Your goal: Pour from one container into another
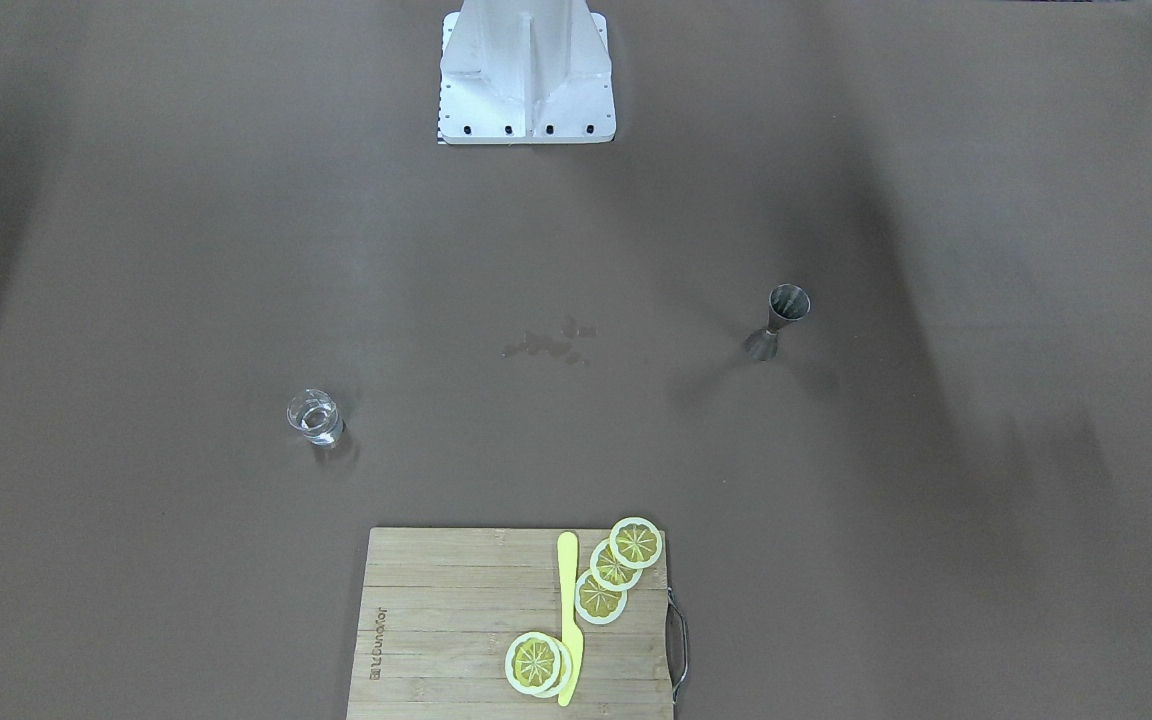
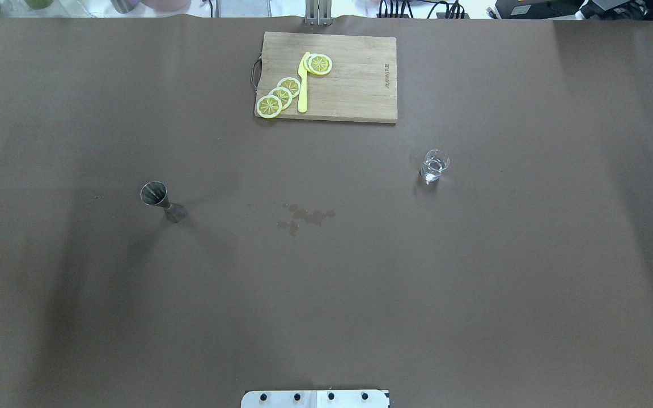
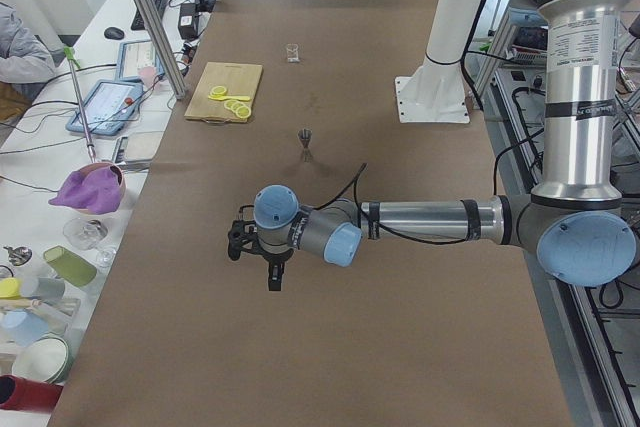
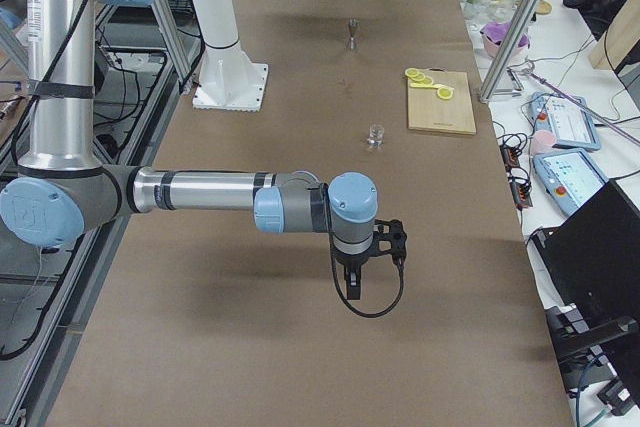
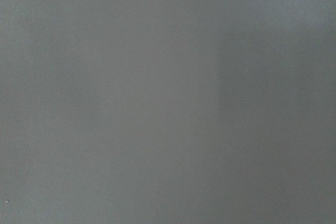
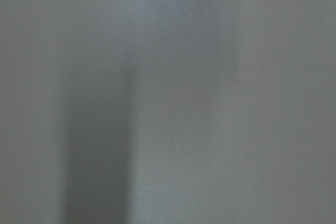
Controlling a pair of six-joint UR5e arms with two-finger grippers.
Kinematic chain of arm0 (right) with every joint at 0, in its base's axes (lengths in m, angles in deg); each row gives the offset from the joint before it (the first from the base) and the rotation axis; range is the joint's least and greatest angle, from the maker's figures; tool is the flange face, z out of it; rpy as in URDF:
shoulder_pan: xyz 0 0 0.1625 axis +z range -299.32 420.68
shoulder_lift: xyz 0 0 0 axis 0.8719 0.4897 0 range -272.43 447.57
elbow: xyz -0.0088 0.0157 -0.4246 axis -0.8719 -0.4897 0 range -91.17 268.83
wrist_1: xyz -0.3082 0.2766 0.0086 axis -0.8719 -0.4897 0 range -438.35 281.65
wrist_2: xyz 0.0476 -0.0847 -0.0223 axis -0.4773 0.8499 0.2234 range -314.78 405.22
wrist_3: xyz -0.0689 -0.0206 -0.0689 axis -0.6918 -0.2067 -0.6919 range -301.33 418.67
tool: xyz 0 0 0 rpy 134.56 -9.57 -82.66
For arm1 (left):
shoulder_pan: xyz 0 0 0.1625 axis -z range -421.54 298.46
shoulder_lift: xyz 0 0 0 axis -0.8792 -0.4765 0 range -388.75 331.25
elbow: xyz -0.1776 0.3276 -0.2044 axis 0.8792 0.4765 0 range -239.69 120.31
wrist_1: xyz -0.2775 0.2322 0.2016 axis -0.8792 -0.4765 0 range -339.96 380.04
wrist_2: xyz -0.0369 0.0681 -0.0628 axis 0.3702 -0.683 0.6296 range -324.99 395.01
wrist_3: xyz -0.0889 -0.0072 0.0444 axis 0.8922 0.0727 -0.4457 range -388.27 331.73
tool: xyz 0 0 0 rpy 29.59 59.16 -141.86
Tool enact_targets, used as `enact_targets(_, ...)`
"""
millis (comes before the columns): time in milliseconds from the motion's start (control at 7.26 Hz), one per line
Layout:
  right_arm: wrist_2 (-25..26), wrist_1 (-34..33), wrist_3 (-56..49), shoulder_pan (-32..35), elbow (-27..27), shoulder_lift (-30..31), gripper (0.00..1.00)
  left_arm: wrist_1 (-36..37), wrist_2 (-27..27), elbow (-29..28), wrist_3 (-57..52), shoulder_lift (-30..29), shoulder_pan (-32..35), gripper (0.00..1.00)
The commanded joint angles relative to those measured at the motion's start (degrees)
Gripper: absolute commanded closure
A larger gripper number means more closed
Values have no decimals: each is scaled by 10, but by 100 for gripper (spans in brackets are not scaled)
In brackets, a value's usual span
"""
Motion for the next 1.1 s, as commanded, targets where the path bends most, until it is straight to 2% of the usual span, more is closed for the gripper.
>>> enact_targets(0, 1, -1, 1, 0, 1, -3, 0, 1, 0, 1, 0, 0, 0, 1)
enact_targets(689, 0, -2, 2, -1, -5, -20, 0, 1, -6, -7, -5, -2, 0, 1)
enact_targets(826, -1, -4, 1, -3, -12, -44, 0, -6, -6, -14, -5, 2, -1, 1)
enact_targets(964, -4, -2, -1, -4, -42, -74, 0, -17, -7, -20, -5, 2, 0, 1)
